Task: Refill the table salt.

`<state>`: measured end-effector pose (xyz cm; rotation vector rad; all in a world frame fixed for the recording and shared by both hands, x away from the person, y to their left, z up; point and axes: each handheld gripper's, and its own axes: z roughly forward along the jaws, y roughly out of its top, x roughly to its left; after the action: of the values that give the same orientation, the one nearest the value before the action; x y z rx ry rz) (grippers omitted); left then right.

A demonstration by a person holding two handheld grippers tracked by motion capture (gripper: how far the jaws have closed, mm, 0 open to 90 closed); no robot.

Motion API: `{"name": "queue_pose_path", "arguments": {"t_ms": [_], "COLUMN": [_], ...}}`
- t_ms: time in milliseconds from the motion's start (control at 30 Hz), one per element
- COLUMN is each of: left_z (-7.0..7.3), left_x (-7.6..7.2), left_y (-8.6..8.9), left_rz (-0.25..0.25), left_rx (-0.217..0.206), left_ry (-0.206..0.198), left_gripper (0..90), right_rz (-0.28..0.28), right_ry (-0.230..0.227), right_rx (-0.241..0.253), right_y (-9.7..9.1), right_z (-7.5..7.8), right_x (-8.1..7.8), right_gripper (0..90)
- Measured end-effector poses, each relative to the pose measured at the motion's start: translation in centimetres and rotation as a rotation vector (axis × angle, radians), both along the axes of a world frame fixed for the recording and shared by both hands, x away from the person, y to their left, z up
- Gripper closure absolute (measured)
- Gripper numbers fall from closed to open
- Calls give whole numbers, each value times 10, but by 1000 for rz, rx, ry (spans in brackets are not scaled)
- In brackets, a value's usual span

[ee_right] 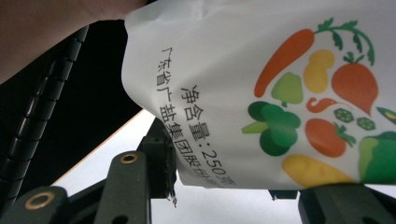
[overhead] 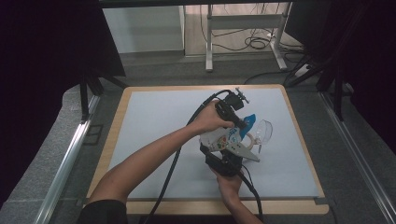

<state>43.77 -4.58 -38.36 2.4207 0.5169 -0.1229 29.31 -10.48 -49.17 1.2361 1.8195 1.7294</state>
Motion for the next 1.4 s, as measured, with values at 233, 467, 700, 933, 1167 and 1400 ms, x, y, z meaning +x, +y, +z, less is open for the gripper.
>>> {"name": "queue_pose_path", "arguments": {"t_ms": [233, 467, 700, 933, 1167, 1400], "left_z": [2, 2, 2, 3, 3, 2], "left_x": [0, -1, -1, -1, -1, -1], "left_y": [0, 0, 0, 0, -1, -1], "left_rz": [-1, -1, 0, -6, -8, -7], "left_rx": [-1, 1, -4, 1, 5, 6], "left_ry": [-3, -2, 0, -5, -2, 1], "left_gripper": [897, 898, 898, 897, 898, 897], "right_rz": [-2, -3, -6, -7, -7, -8], "right_ry": [-9, -17, -23, -31, -33, -34], "right_rx": [-6, -13, -20, -28, -33, -36], "right_y": [0, 0, 0, 1, 1, 1], "right_z": [1, 1, 1, 1, 1, 1], "right_x": [0, -1, 0, -1, -1, -1], "right_gripper": [533, 535, 535, 536, 536, 535]}}
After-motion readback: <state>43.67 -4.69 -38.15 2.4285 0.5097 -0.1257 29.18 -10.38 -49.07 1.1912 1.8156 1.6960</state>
